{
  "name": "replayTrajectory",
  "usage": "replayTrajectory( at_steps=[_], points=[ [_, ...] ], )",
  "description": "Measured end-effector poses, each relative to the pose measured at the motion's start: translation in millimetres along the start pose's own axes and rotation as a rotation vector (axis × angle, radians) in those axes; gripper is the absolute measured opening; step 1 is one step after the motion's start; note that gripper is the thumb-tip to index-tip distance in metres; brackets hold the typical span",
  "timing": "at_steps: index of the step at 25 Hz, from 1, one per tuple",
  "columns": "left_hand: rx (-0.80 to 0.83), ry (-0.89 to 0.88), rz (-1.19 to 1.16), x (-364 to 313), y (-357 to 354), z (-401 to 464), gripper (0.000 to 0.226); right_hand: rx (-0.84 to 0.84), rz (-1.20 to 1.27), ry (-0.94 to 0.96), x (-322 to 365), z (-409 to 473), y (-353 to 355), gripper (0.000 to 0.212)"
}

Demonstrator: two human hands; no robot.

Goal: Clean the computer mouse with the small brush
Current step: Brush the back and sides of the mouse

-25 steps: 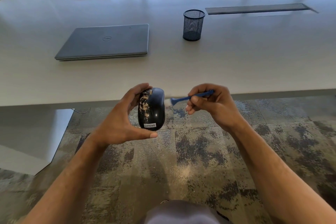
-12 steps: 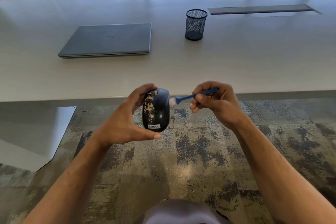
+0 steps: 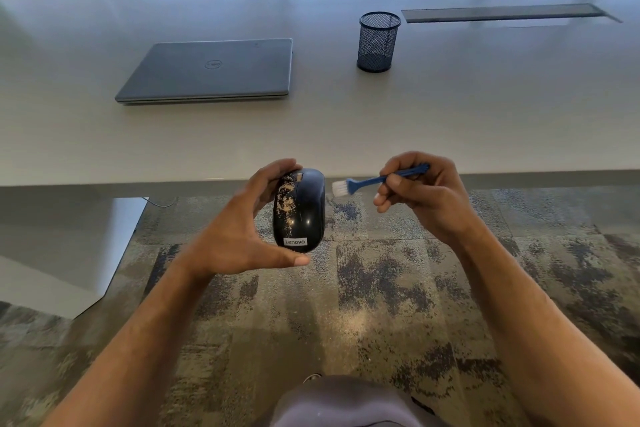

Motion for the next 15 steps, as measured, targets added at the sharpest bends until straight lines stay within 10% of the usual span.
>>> replayTrajectory(
  at_steps=[15],
  points=[
    [0.043, 0.002, 0.013, -5, -3, -5, 0.117, 0.056, -0.072, -0.017, 11, 13, -6, 0.012]
  ],
)
Point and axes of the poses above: each hand's wrist, its own z-axis towards the middle knuckle, its own y-axis out of the back of the hand, x = y × z, the point moved 4 cm from there along z, towards the middle knuckle, and after that the axes turned 8 degrees about x, right-handed, at the moved point
